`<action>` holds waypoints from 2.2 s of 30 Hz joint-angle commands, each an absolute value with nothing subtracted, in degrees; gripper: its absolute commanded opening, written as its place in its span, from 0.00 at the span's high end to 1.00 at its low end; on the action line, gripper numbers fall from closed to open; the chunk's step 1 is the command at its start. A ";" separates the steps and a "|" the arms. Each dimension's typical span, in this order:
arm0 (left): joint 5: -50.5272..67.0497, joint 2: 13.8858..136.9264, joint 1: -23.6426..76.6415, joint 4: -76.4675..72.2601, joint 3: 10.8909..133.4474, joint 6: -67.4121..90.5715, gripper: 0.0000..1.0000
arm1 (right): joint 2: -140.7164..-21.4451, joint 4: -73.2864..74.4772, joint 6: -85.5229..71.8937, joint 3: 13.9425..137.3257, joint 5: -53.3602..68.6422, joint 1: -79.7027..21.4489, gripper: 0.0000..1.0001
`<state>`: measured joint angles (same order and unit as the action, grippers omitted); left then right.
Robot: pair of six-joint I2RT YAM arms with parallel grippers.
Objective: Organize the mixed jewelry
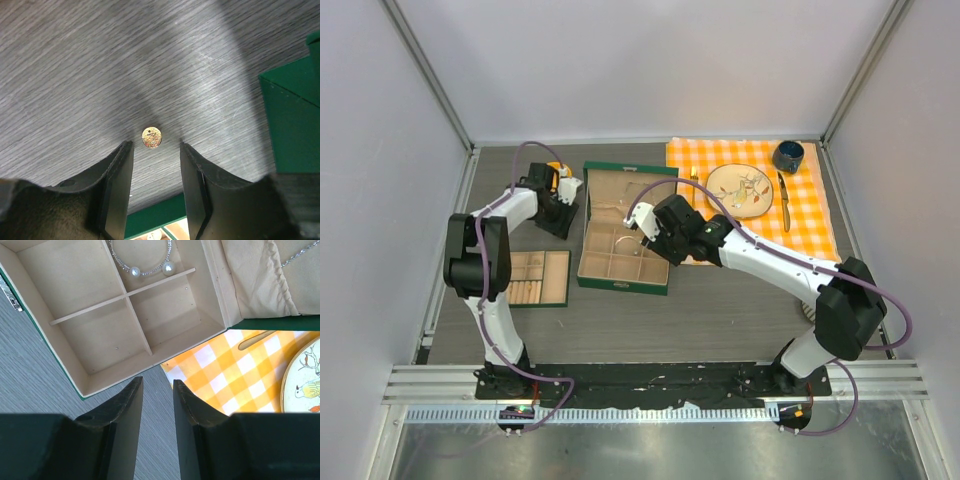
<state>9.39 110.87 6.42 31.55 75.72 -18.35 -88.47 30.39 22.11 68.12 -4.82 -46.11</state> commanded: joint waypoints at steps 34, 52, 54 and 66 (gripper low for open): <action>9.05 110.13 7.03 32.43 76.91 -19.78 0.92 | -85.69 27.77 21.09 66.80 -4.13 -45.44 0.64; 9.23 87.37 6.68 36.82 65.31 -23.02 1.00 | -85.52 27.69 21.09 66.45 -3.96 -45.18 0.63; 8.71 83.78 6.24 37.26 61.72 -24.25 1.00 | -85.60 27.51 21.18 66.45 -3.95 -45.18 0.63; 8.70 73.83 0.79 38.58 51.07 -28.39 1.00 | -86.13 27.51 21.01 66.53 -3.16 -45.18 0.63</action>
<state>8.51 75.88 1.72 38.44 51.51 -26.26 -88.33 29.56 22.06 66.52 -3.95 -45.52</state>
